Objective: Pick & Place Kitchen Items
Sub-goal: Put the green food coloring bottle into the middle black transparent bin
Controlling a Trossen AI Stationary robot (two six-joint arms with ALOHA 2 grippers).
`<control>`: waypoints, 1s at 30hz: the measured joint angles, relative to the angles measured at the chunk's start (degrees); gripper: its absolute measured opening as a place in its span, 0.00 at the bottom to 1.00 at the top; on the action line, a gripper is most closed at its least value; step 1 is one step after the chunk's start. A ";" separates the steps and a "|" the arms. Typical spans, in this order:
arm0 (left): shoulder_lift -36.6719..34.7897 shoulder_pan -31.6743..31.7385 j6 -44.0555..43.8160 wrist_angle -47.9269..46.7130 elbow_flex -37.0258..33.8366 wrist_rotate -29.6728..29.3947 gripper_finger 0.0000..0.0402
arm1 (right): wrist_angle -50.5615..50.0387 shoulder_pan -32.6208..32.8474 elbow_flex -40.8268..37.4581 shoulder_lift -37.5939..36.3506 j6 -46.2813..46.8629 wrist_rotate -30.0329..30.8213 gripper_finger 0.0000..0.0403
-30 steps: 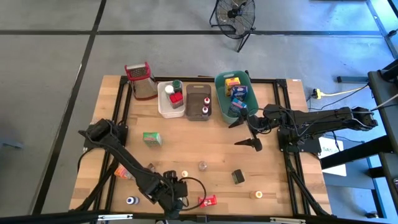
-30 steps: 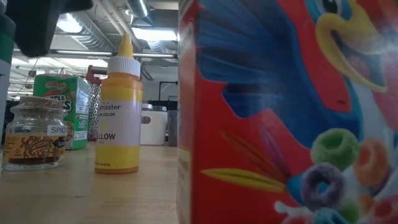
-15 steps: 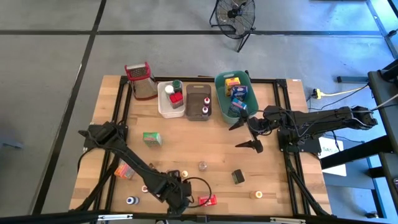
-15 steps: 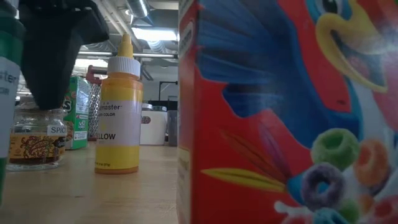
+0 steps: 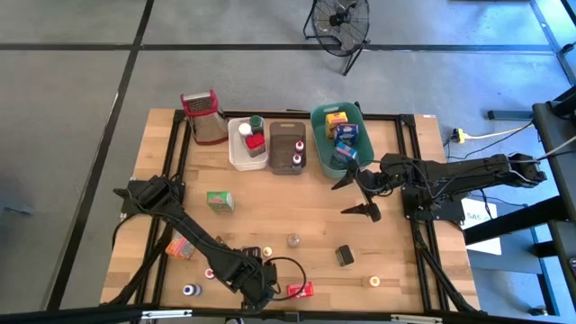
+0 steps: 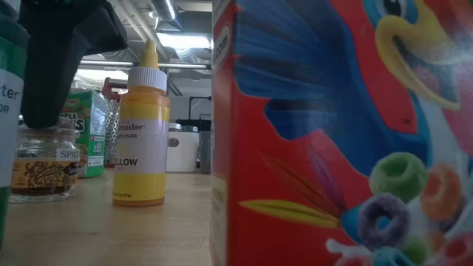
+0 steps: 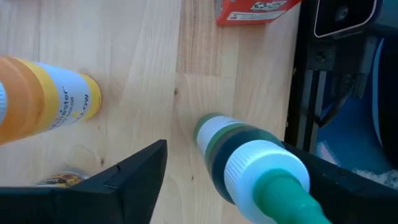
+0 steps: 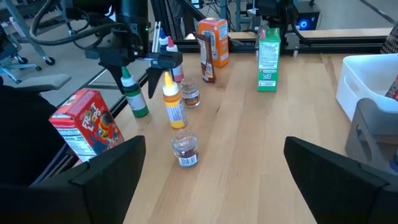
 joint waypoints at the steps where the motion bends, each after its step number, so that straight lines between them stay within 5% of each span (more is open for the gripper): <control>1: 0.00 0.00 -0.02 0.02 0.00 0.04 0.69 | 0.01 0.00 0.02 0.00 0.00 0.00 0.96; 21: 0.00 0.07 -0.17 0.24 0.00 -0.04 0.39 | 0.04 0.00 0.01 0.00 0.00 0.00 0.96; 30: 0.00 0.07 1.16 0.20 0.00 0.02 0.37 | 0.05 0.00 0.01 0.00 0.00 -0.01 0.96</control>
